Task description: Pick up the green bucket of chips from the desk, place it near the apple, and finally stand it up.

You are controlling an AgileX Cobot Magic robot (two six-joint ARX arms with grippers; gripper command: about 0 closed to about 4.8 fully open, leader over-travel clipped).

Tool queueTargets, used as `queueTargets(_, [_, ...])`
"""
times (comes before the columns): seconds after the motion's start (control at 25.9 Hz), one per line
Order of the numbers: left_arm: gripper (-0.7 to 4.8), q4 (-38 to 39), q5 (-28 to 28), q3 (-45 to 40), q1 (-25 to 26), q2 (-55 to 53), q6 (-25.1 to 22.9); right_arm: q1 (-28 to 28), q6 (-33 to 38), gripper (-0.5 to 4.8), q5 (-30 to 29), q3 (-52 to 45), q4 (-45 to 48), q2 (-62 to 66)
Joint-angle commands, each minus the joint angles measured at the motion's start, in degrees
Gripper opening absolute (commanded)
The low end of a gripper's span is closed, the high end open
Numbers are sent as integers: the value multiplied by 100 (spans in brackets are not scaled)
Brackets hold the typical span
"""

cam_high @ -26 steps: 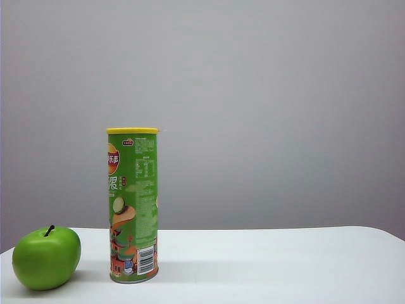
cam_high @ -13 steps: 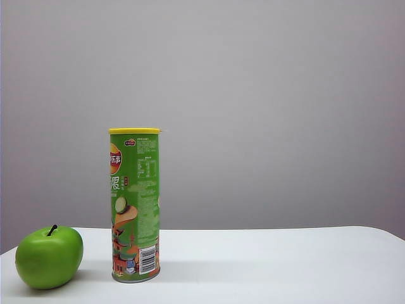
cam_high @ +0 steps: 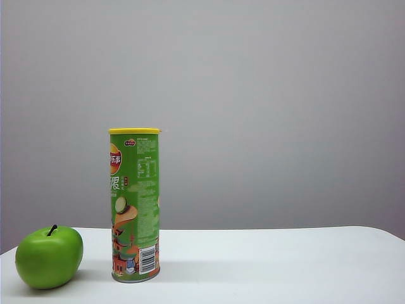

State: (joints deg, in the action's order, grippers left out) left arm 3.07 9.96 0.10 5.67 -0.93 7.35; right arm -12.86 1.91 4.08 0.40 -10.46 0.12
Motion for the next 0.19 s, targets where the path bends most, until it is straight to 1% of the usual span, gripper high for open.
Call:
queueTargets(0.04, [-5, -44, 37, 24, 4, -7, 15, -4, 22, -5, 4, -35, 31, 4])
queueTargets(0.19, [-5, -44, 37, 24, 4, -7, 15, -4, 22, -5, 4, -35, 31, 4])
